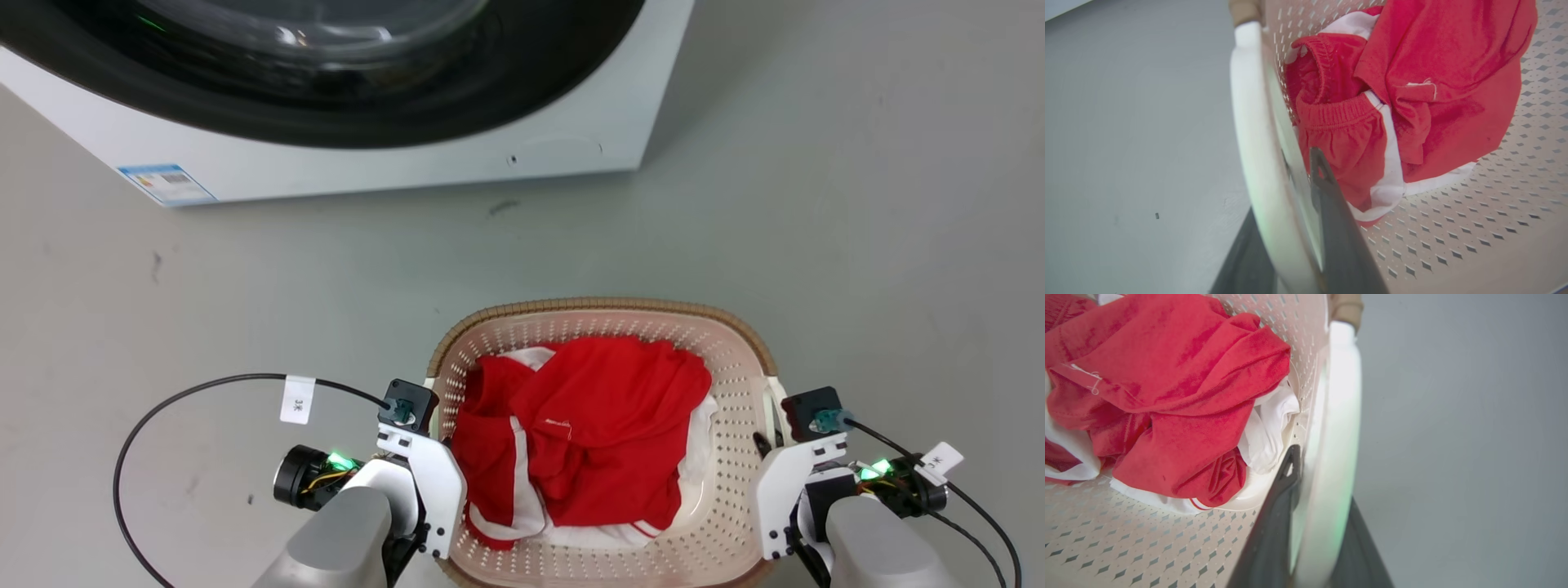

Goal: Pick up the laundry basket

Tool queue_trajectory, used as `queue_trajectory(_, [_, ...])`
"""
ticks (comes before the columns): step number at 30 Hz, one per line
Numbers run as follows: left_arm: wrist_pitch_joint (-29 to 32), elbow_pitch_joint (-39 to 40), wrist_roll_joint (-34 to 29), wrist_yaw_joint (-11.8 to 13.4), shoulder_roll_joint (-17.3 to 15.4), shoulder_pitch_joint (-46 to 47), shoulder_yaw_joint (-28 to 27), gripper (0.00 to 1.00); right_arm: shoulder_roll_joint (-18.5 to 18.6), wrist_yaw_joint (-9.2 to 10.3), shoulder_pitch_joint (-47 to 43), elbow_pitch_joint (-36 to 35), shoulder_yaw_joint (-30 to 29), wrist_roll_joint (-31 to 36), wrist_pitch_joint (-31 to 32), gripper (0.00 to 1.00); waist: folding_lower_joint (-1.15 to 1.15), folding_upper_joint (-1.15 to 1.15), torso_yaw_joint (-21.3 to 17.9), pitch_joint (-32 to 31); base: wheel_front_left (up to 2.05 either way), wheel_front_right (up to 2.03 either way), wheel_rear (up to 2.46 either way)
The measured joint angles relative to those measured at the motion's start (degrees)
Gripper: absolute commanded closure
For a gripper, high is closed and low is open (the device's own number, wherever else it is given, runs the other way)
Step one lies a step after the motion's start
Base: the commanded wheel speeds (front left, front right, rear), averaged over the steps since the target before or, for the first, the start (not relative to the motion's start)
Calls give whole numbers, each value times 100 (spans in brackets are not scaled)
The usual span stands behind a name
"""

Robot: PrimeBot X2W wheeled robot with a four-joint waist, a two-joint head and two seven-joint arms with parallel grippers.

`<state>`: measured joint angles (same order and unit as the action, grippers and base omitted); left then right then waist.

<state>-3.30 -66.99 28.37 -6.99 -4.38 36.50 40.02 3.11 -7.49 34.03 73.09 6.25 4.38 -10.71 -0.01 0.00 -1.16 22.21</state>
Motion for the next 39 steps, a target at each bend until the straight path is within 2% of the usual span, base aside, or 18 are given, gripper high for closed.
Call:
queue_trajectory(10, [960, 354, 988, -5, -409, 38, 877, 100, -19, 10, -105, 30, 917, -868, 866, 100, 0, 0, 218, -793, 0, 0, 0])
queue_trajectory(19, [1543, 508, 1768, -4, -604, -207, 1543, 100, 0, 20, -487, -126, 1845, -1749, 1510, 100, 0, 0, 276, -1537, 0, 0, 0])
queue_trajectory(27, [1817, 546, 2282, -4, -746, -383, 1980, 100, 3, 43, -752, -229, 2483, -2330, 1883, 100, 0, 0, 301, -2161, 0, 0, 0])
queue_trajectory(39, [2132, 514, 2846, -4, -825, -367, 2496, 100, 13, 44, -814, -203, 3098, -2919, 2147, 100, 0, 0, 291, -2567, 0, 0, 0])
